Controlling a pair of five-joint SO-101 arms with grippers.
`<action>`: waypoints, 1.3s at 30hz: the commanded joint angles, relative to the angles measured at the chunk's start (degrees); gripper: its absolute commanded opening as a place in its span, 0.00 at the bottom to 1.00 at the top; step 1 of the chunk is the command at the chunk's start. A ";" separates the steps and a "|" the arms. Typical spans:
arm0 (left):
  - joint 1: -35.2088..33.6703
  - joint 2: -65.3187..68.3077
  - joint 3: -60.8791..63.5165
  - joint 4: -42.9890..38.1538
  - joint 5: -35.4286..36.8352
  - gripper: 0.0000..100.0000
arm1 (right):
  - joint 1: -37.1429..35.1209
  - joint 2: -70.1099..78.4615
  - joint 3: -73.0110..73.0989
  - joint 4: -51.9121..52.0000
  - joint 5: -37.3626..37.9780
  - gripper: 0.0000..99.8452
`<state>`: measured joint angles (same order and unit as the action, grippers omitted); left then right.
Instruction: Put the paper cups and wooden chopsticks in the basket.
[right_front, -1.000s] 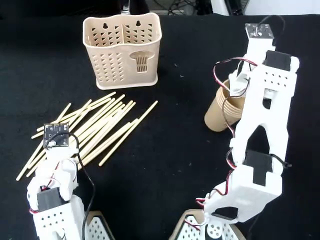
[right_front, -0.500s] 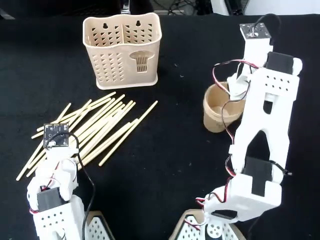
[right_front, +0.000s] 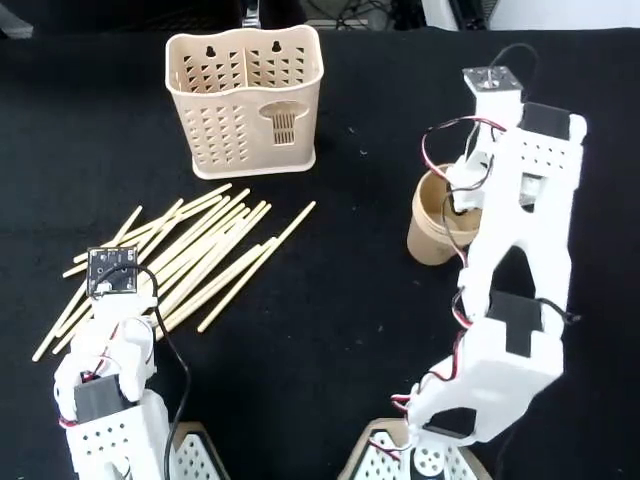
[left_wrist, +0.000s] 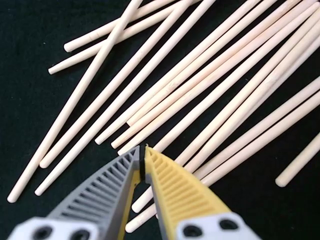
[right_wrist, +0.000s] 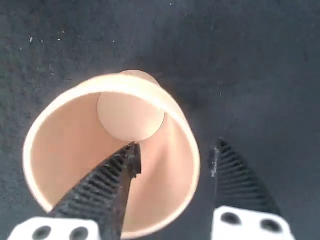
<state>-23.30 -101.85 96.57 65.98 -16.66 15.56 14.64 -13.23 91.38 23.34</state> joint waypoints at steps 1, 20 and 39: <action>-0.48 -0.26 0.75 0.18 -0.44 0.04 | 0.18 0.13 -1.19 -1.58 3.96 0.16; -0.57 0.26 -20.97 -0.62 -0.26 0.09 | -1.76 -25.10 0.84 -1.76 8.44 0.01; 6.20 68.40 -84.26 -12.75 16.35 0.18 | -22.77 -41.71 0.57 -16.35 -7.47 0.01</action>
<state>-20.57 -46.99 27.03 53.23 -1.01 -5.27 -24.48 -11.47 79.69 18.24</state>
